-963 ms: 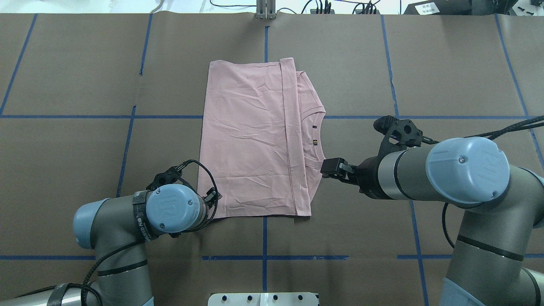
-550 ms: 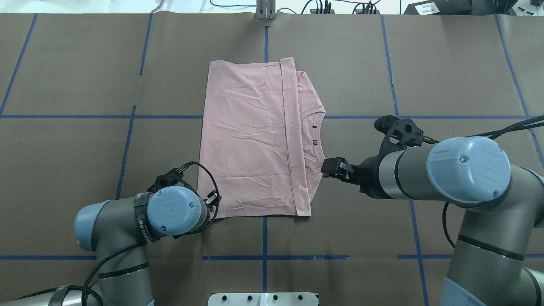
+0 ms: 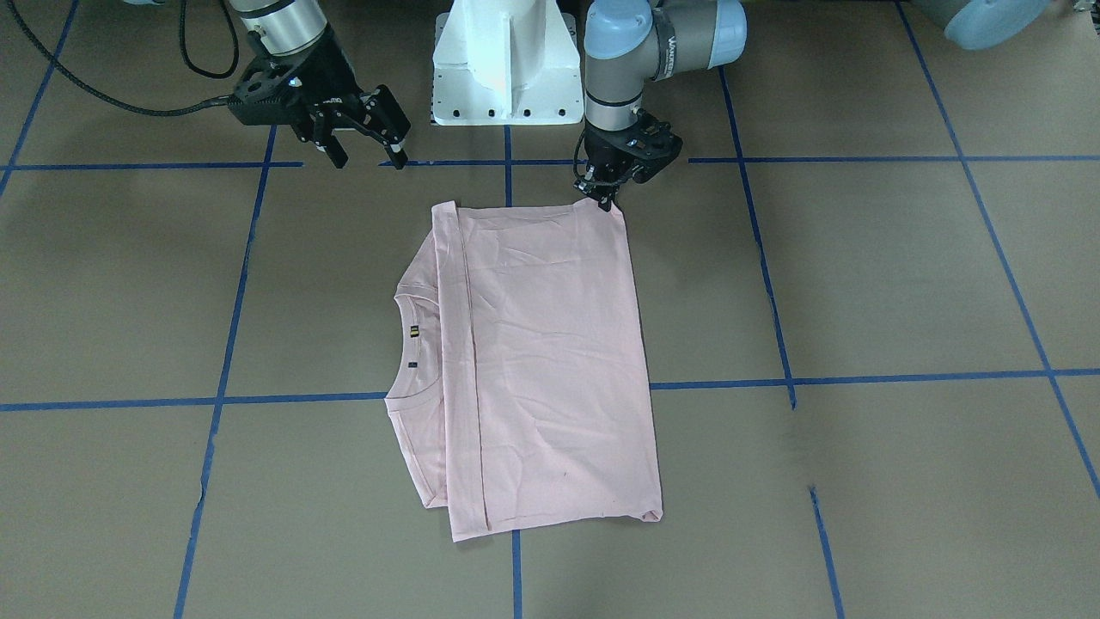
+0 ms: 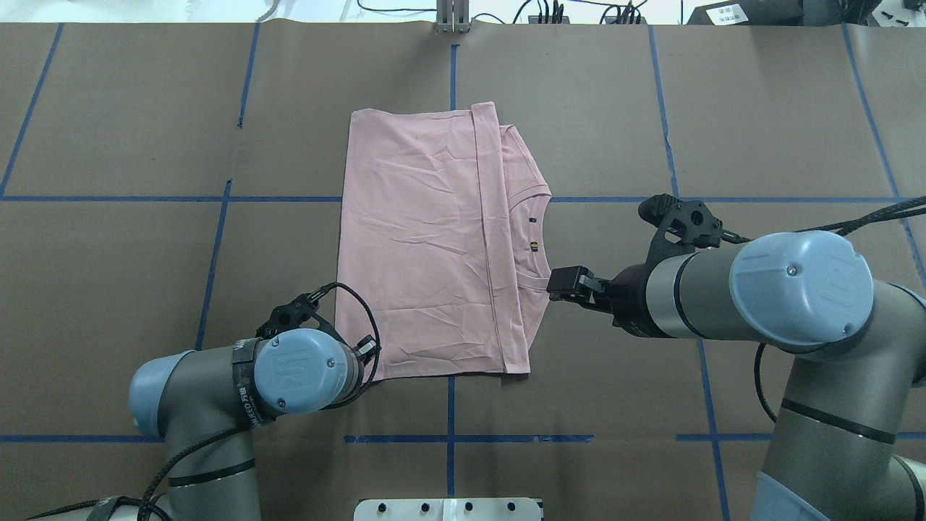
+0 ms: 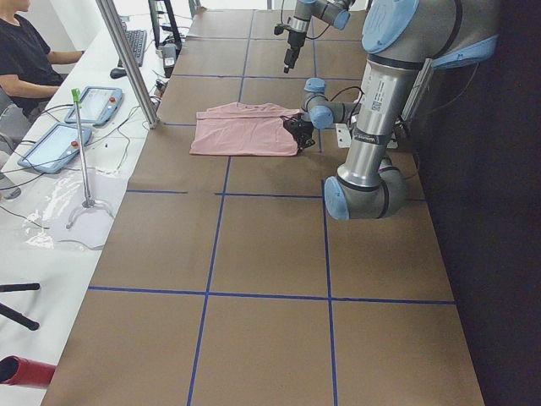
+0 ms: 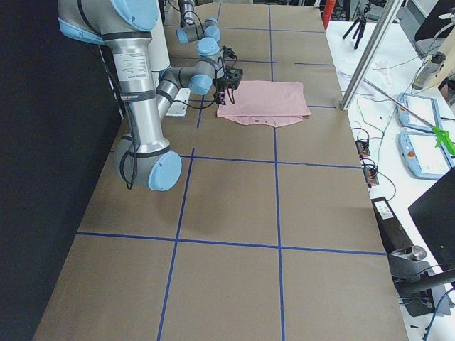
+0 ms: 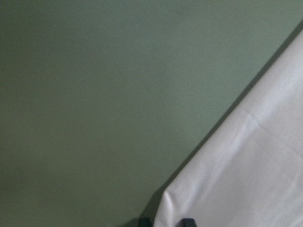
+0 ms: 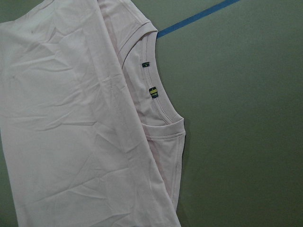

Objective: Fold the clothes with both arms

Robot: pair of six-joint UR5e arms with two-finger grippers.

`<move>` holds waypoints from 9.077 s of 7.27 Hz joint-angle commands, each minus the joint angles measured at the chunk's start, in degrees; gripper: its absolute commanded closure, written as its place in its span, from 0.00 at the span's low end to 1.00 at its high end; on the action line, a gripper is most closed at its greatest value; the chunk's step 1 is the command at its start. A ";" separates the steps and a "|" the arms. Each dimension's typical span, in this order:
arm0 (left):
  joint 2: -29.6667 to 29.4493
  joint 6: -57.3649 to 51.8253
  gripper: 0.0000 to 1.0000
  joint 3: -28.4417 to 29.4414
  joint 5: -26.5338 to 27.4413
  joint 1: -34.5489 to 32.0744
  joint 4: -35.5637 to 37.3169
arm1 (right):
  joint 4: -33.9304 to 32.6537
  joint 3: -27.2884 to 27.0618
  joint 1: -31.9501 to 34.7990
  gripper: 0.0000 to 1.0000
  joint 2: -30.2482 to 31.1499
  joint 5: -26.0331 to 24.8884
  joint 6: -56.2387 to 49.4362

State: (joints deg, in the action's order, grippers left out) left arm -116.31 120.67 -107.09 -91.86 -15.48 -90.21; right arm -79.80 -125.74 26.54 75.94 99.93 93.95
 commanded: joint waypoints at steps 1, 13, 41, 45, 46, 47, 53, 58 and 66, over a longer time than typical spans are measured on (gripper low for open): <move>0.38 -0.08 1.00 -3.20 -0.07 -0.34 0.56 | 0.09 -0.12 0.00 0.00 0.00 0.00 0.00; 0.03 -7.11 1.00 -4.53 0.02 -0.78 1.18 | -0.18 27.48 -5.71 0.00 -14.95 -3.25 10.28; 1.35 -17.11 1.00 -13.08 0.28 -3.48 7.03 | -1.14 17.42 -2.47 1.00 -11.94 -1.14 3.87; 0.56 -17.39 1.00 -9.10 0.19 -8.56 1.71 | -0.27 22.20 0.51 1.00 -15.64 -1.32 2.82; -1.10 -19.31 1.00 -5.36 0.19 -12.25 -0.64 | 2.96 27.34 3.14 1.00 -18.78 -1.23 2.12; -5.20 -23.42 1.00 2.07 0.02 -16.29 -4.93 | 8.12 36.35 6.04 1.00 -24.21 -1.23 2.11; -13.33 -34.18 0.00 34.85 -0.25 -29.34 -31.51 | 23.55 71.77 18.55 0.00 -40.78 -0.53 -5.89; -6.78 -45.90 0.00 24.25 -15.76 -38.18 -30.81 | 13.59 66.53 26.61 0.00 -39.73 8.96 -24.80; 18.28 -114.44 0.00 12.61 -34.67 -70.35 -18.16 | -7.95 44.65 62.03 0.00 -1.46 36.02 -97.49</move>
State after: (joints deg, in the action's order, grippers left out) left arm -101.31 16.50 -94.32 -123.82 -81.55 -110.10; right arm -82.85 -77.66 83.47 68.56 132.34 6.04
